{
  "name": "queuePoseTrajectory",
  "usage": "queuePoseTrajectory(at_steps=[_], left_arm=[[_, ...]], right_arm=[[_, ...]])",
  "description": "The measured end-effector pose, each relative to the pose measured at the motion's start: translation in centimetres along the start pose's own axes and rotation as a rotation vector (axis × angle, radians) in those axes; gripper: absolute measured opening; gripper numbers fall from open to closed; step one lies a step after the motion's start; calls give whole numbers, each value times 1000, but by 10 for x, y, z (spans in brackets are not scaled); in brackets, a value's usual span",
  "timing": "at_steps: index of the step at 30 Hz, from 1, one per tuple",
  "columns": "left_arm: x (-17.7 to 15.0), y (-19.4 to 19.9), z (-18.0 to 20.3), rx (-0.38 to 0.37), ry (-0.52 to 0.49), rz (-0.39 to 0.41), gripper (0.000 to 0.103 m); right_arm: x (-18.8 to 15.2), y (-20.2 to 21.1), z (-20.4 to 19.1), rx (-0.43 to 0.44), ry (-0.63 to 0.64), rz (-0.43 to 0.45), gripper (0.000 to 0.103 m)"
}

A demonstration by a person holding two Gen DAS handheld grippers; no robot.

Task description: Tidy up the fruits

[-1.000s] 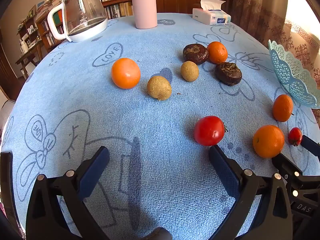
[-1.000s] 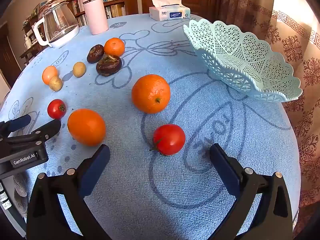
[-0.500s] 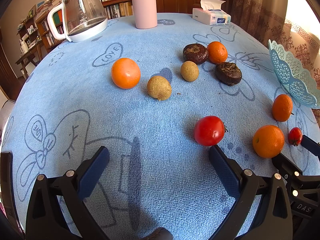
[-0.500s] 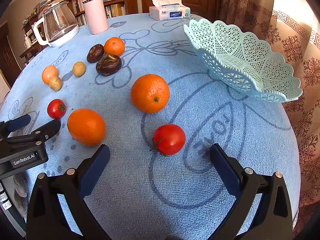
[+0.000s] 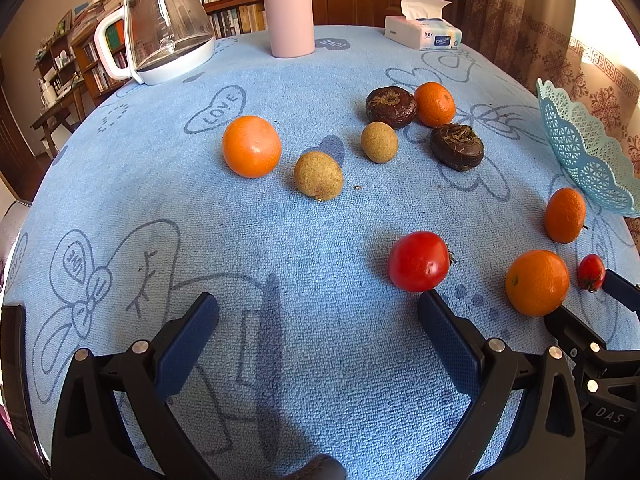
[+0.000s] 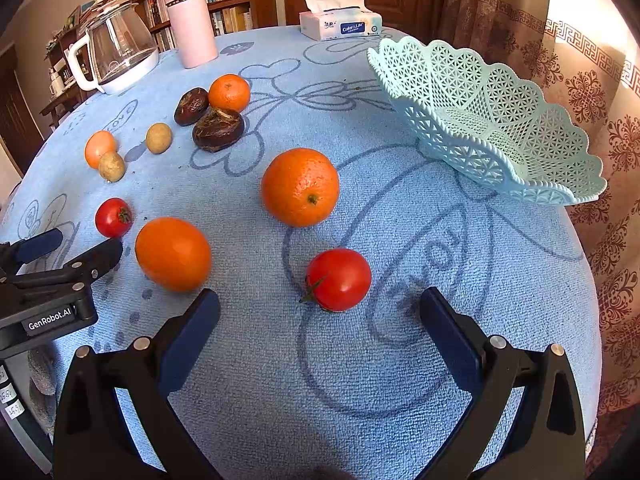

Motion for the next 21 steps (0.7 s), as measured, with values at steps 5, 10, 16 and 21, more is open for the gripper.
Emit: queuePoseTrajectory(at_steps=[5, 10, 16, 21], left_arm=[[0, 0, 0, 0, 0, 0, 98], [0, 0, 0, 0, 0, 0, 98], [0, 0, 0, 0, 0, -1, 98], [-1, 0, -3, 2, -1, -2, 98]], right_arm=[[-2, 0, 0, -7, 8, -3, 101], [-1, -1, -1, -9, 11, -5, 101], [-2, -1, -1, -9, 11, -6, 101], [-1, -1, -1, -9, 11, -6, 101]])
Point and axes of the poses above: each gripper's, at about its wrist camera, not at the fingertips, and y roughly against the way its jaws point, z to its right, x to its top, the point moved 7 cm from there along -y, roughly the way its jaws point, and after that the axes turned 11 degrees about z, right-handed, at the moved point
